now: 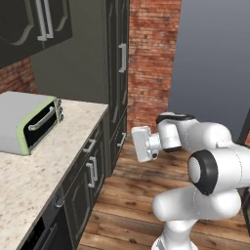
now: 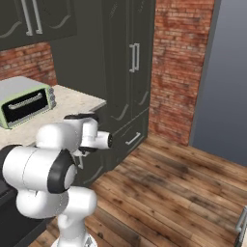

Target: Take a straw from the drawer in front and place it inside the glass cup on the dining counter.

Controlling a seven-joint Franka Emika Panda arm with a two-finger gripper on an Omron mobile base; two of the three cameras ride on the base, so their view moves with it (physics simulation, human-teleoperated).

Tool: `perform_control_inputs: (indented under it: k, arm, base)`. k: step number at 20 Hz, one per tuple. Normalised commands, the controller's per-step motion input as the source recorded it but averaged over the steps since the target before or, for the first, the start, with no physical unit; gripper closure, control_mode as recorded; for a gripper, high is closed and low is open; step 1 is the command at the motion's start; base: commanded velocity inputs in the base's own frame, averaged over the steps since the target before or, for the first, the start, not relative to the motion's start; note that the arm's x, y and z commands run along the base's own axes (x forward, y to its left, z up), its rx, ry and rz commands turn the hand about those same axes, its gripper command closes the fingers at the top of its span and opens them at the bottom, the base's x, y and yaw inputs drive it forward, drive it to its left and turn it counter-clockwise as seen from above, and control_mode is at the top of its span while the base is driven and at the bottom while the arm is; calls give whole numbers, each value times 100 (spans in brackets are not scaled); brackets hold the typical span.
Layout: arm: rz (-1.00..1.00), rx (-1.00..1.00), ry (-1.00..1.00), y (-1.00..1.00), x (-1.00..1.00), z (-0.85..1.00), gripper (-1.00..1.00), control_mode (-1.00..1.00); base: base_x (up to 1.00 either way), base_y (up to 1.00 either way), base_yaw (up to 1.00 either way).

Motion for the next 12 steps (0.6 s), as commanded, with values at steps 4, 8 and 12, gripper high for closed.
perform_control_inputs:
  k: [4, 8, 12]
  arm:
    - [-1, 4, -5, 26, 40, -26, -100, -100]
    - [0, 2, -7, 15, 32, -31, -100, -100]
    - [0, 0, -7, 7, 26, -32, -100, -100]
  base:
    - [0, 0, 0]
    - [0, 0, 0]
    - [0, 0, 0]
